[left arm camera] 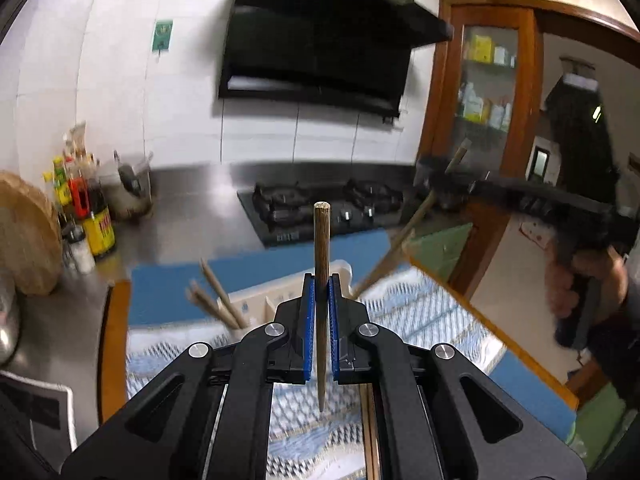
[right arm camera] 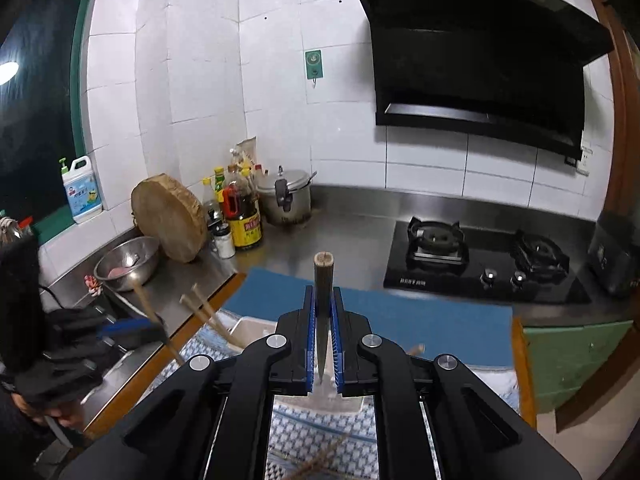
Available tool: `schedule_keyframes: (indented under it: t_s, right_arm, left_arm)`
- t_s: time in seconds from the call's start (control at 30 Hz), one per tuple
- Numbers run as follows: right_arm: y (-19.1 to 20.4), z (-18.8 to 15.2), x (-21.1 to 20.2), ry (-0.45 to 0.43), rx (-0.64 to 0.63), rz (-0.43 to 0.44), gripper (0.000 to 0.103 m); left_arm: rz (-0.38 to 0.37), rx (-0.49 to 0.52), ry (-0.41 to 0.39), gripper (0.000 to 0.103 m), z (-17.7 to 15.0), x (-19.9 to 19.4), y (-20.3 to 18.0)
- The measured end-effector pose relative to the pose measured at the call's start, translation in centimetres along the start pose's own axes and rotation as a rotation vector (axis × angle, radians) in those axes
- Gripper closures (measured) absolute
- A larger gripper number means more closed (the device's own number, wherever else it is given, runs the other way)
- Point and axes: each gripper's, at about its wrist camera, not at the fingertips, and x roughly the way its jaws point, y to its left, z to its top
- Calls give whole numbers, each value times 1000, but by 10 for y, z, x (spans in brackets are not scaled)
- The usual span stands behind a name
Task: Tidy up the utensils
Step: 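Lift both chopsticks and carry them above the white holder, then open both grippers to release the chopsticks into the holder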
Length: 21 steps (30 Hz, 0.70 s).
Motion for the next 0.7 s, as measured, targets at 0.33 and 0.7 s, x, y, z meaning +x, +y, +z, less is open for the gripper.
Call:
schedule_keyframes:
  t_s: [0.33,0.7]
  right_arm:
    - [-9,19,19,-47,2,-37,96]
    - [-15,-3,58,25,-5,-52,96]
  left_arm:
    - [104,49,-192,98,67,-8,8]
    - [170,-6,-140,98,48,57,33]
